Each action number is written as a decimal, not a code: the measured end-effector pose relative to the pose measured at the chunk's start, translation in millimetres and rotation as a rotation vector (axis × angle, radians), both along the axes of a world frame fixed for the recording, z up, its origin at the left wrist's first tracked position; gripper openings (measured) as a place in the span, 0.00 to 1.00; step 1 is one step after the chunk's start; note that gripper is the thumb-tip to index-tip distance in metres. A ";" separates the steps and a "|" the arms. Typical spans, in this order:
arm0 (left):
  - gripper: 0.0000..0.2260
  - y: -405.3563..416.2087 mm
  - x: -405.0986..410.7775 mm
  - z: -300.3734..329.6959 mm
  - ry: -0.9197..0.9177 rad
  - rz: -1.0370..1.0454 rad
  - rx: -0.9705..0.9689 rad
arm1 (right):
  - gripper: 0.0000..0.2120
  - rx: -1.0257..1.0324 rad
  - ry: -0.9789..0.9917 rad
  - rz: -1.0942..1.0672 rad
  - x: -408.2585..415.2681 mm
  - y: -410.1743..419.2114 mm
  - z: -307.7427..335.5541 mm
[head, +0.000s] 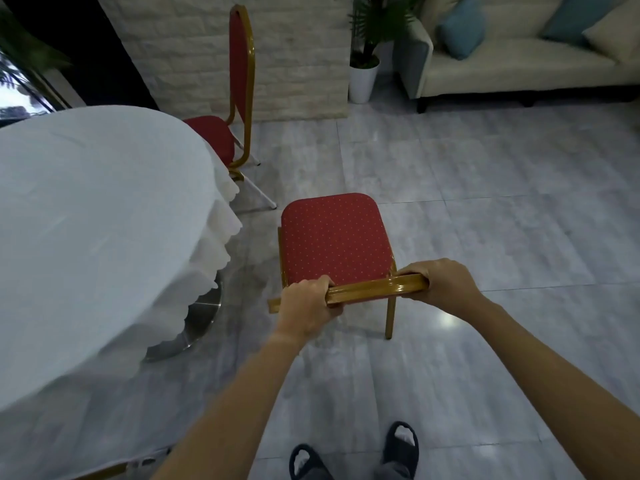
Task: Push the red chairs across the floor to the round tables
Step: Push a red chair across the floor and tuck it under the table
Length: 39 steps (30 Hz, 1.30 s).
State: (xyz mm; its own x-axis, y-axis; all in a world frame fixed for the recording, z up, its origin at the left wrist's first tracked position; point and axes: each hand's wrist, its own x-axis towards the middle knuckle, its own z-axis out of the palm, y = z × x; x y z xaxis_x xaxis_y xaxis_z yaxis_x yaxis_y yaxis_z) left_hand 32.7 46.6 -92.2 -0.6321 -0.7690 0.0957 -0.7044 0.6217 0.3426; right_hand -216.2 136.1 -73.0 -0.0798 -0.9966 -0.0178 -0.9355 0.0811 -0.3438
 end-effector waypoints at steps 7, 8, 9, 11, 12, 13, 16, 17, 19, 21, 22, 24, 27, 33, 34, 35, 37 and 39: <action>0.14 16.1 -7.2 6.5 -0.038 0.066 -0.014 | 0.12 0.099 0.066 0.048 -10.9 1.6 3.7; 0.14 21.8 -9.9 7.5 -0.044 0.079 -0.012 | 0.12 0.092 0.070 0.067 -14.3 4.7 4.8; 0.14 28.2 -13.1 8.1 -0.052 0.092 -0.004 | 0.11 0.087 0.068 0.083 -18.1 8.2 5.5; 0.14 40.5 -19.2 7.9 -0.048 0.127 -0.004 | 0.11 0.090 0.067 0.097 -25.5 13.8 6.6; 0.13 47.6 -24.6 7.2 -0.043 0.145 -0.011 | 0.11 0.091 0.068 0.101 -31.3 17.1 7.0; 0.13 53.5 -30.0 7.5 -0.042 0.158 -0.017 | 0.11 0.088 0.064 0.107 -37.0 19.4 7.4; 0.14 75.7 -53.3 7.5 -0.046 0.201 -0.036 | 0.11 0.096 0.062 0.156 -61.0 29.9 9.0; 0.15 82.6 -61.1 6.7 -0.046 0.218 -0.035 | 0.11 0.103 0.064 0.171 -69.3 32.7 9.2; 0.15 92.5 -76.0 5.1 -0.039 0.246 -0.046 | 0.12 0.115 0.058 0.190 -85.5 37.1 10.2; 0.15 103.7 -93.3 2.4 -0.021 0.276 -0.067 | 0.13 0.120 0.051 0.218 -104.7 41.1 9.1; 0.15 109.9 -102.4 0.5 -0.011 0.287 -0.079 | 0.13 0.117 0.051 0.228 -114.4 43.0 8.2; 0.15 123.1 -122.4 -2.4 0.019 0.301 -0.120 | 0.14 0.104 0.054 0.242 -135.6 47.1 7.1; 0.15 138.2 -149.7 -2.5 0.055 0.311 -0.158 | 0.13 0.117 0.035 0.235 -162.9 51.2 6.1; 0.17 154.7 -200.0 -0.2 0.061 0.308 -0.238 | 0.12 0.149 0.001 0.239 -208.3 51.1 6.3; 0.17 154.8 -204.0 0.4 0.065 0.310 -0.247 | 0.13 0.147 -0.008 0.244 -212.7 50.2 6.2; 0.17 154.8 -210.5 0.2 0.062 0.318 -0.255 | 0.13 0.146 -0.013 0.253 -219.8 48.9 6.3; 0.18 153.6 -219.2 -0.6 0.041 0.340 -0.267 | 0.13 0.138 -0.006 0.277 -229.3 45.6 7.1; 0.18 152.8 -229.2 -1.3 0.032 0.366 -0.245 | 0.12 0.147 0.002 0.309 -240.0 41.0 7.2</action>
